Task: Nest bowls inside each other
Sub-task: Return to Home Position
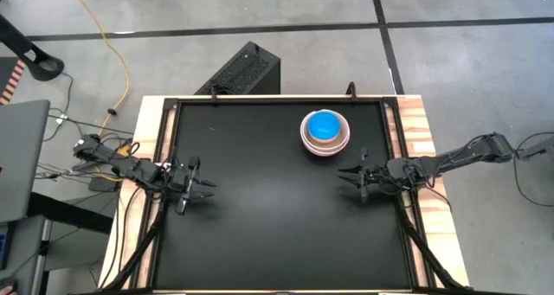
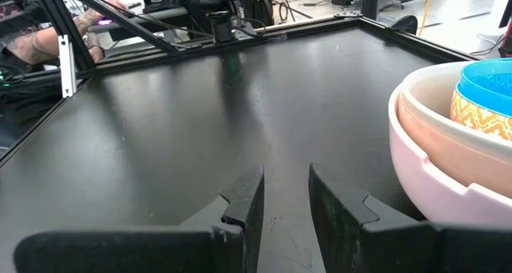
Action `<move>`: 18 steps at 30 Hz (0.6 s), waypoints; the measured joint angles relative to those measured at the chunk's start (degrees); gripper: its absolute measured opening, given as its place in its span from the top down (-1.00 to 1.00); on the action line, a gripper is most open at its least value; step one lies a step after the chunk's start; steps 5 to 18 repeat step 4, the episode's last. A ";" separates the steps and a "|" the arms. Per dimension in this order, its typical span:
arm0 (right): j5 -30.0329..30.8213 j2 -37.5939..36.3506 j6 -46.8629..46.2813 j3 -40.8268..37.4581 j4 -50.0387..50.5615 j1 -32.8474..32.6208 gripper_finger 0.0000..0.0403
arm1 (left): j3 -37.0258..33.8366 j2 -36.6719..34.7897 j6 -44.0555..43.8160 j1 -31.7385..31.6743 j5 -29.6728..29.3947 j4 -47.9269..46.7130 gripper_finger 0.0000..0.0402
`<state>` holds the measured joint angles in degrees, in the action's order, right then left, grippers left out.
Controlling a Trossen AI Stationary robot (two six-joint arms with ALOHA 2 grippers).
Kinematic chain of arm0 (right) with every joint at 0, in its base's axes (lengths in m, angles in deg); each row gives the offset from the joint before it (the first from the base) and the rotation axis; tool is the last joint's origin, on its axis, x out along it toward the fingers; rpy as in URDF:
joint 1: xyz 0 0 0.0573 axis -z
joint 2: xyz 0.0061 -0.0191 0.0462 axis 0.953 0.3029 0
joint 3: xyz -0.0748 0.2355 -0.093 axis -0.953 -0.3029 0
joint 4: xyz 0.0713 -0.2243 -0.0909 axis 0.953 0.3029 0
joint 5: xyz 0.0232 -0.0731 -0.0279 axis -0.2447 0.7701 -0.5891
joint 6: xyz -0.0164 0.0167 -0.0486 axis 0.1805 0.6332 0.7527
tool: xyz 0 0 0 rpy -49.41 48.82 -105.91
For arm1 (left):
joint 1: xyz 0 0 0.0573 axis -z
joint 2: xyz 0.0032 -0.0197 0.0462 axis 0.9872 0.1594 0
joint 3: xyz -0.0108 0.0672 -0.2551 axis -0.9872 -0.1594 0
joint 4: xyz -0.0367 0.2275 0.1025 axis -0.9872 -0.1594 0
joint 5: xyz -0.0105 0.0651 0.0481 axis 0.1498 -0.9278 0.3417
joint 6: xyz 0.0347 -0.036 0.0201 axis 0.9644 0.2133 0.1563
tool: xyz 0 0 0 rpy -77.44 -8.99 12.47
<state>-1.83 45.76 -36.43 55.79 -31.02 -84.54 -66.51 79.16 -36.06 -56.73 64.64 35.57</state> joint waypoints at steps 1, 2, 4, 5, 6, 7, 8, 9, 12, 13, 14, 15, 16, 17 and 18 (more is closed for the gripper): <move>-0.02 0.00 0.00 0.00 0.00 0.00 0.42 | 0.00 0.00 0.02 0.01 -0.01 0.01 0.41; 0.00 0.00 0.00 0.00 0.00 0.00 0.42 | 0.00 0.01 0.02 0.01 -0.01 0.01 0.41; 0.00 0.00 0.00 0.00 0.00 0.00 0.42 | 0.00 0.02 0.00 0.00 -0.01 0.02 0.41; 0.00 0.00 0.00 0.00 0.00 0.00 0.42 | 0.00 0.02 0.00 0.00 -0.01 0.02 0.41; 0.00 0.00 0.00 0.00 0.00 0.00 0.42 | 0.00 0.02 0.00 0.00 -0.01 0.02 0.41; 0.00 0.00 0.00 0.00 0.00 0.00 0.42 | 0.00 0.02 0.00 0.00 -0.01 0.02 0.41; 0.00 0.00 0.00 0.00 0.00 0.00 0.42 | 0.00 0.02 0.00 0.00 -0.01 0.02 0.41; 0.00 0.00 0.00 0.00 0.00 0.00 0.42 | 0.00 0.02 0.00 0.00 -0.01 0.02 0.41; 0.00 0.00 0.00 0.00 0.00 0.00 0.42 | 0.00 0.02 0.00 0.00 -0.01 0.02 0.41; 0.00 0.00 0.00 0.00 0.00 0.00 0.42 | 0.00 0.02 0.00 0.00 -0.01 0.02 0.41; 0.00 0.00 0.00 0.00 0.00 0.00 0.42 | 0.00 0.02 0.00 0.00 -0.01 0.02 0.41; 0.00 0.00 0.00 0.00 0.00 0.00 0.42 | 0.00 0.02 0.00 0.00 -0.01 0.02 0.41; 0.00 0.00 0.00 0.00 0.00 0.00 0.42 | 0.00 0.02 0.00 0.00 -0.01 0.02 0.41; 0.00 0.00 0.00 0.00 0.00 0.00 0.42 | 0.00 0.02 0.00 0.00 -0.01 0.02 0.41; 0.00 0.00 0.00 0.00 0.00 0.00 0.42 | 0.00 0.02 0.00 0.00 -0.01 0.02 0.41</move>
